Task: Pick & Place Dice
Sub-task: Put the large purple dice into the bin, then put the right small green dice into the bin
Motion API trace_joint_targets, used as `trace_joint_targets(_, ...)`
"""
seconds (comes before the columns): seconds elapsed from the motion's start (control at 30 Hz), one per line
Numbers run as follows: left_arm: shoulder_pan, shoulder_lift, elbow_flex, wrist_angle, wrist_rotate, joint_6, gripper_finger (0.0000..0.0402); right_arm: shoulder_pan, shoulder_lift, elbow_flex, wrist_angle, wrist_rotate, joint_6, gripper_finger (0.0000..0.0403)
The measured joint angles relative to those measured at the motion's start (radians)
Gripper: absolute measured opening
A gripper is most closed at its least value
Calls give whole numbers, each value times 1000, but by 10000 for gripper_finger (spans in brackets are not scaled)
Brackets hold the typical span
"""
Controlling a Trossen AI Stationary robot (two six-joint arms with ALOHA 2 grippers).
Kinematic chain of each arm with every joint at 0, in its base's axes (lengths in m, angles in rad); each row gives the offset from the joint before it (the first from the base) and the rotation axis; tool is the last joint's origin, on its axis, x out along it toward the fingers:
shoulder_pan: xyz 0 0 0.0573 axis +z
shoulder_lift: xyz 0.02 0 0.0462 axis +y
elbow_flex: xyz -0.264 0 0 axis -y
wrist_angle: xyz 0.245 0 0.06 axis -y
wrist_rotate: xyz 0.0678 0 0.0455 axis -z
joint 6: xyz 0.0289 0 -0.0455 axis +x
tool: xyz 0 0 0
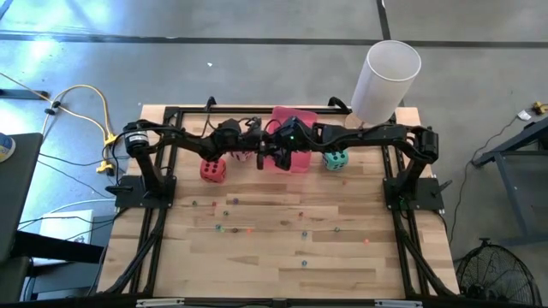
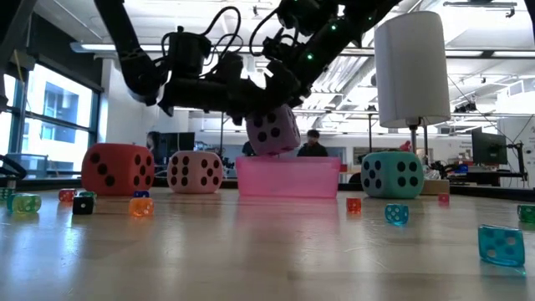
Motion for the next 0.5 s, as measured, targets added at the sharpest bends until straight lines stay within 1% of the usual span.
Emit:
trace_joint_targets(0.27,23,1,-1,-10,-4,3,107,12,-2,3,-8,54,-1,391)
trace_joint_targets(0.5,28,1,-1,-12,-2,1,107,13,-3,3,-11,53,-5,391)
